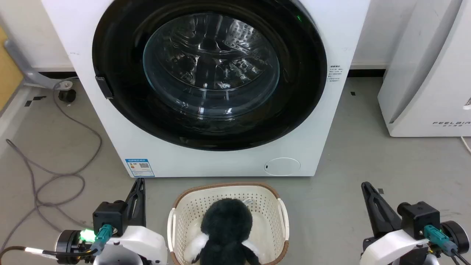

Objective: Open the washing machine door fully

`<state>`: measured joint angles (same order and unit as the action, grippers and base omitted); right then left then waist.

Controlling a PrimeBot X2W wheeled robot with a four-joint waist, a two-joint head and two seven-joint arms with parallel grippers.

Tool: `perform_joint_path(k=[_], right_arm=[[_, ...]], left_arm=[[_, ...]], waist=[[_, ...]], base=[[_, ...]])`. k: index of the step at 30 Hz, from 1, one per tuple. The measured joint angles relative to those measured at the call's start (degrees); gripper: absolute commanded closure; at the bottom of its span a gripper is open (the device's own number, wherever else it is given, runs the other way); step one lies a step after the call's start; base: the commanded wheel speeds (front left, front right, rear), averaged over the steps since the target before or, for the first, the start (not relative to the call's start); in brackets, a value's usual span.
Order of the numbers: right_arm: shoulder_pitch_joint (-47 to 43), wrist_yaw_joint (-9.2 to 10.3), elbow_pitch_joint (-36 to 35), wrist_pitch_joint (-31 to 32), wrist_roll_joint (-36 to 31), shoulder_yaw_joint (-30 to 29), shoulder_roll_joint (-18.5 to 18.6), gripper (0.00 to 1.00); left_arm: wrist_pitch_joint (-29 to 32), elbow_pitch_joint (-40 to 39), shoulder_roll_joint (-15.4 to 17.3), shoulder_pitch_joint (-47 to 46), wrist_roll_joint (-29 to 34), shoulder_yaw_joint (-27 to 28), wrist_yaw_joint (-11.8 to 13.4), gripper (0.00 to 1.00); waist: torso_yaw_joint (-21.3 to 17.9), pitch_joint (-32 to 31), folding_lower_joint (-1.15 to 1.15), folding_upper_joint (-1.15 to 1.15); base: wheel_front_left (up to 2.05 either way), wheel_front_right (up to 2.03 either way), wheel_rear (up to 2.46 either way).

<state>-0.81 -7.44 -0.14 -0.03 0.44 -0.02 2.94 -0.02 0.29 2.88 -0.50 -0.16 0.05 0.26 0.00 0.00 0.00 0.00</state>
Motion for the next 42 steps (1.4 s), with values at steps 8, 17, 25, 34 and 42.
perform_joint_path(k=[8, 17, 25, 34, 42], right_arm=[[0.0, 0.00, 0.0, 0.0, 0.0, 0.0, 0.0, 1.00], [0.0, 0.00, 0.0, 0.0, 0.0, 0.0, 0.0, 1.00], [0.0, 0.00, 0.0, 0.0, 0.0, 0.0, 0.0, 1.00], [0.0, 0.00, -0.1, -0.2, 0.6, -0.3, 0.0, 0.00], [0.0, 0.00, -0.8, -1.2, 2.9, -1.0, 0.0, 0.00]], left_arm=[[0.0, 0.0, 0.0, 0.0, 0.0, 0.0, 0.0, 1.00], [0.0, 0.0, 0.0, 0.0, 0.0, 0.0, 0.0, 1.00], [0.0, 0.0, 0.0, 0.0, 0.0, 0.0, 0.0, 1.00], [-0.2, 0.0, 0.0, 0.0, 0.0, -0.1, 0.3, 0.00], [-1.1, 0.0, 0.0, 0.0, -0.3, -0.6, 0.8, 0.00]], waist=[[0.0, 0.0, 0.00, 0.00], [0.0, 0.0, 0.00, 0.00], [0.0, 0.0, -0.01, 0.00], [0.0, 0.1, -0.01, 0.00], [0.0, 0.2, -0.01, 0.00]], base=[[0.00, 0.00, 0.00], [0.00, 0.00, 0.00], [0.00, 0.00, 0.00], [0.00, 0.00, 0.00], [0.00, 0.00, 0.00]])
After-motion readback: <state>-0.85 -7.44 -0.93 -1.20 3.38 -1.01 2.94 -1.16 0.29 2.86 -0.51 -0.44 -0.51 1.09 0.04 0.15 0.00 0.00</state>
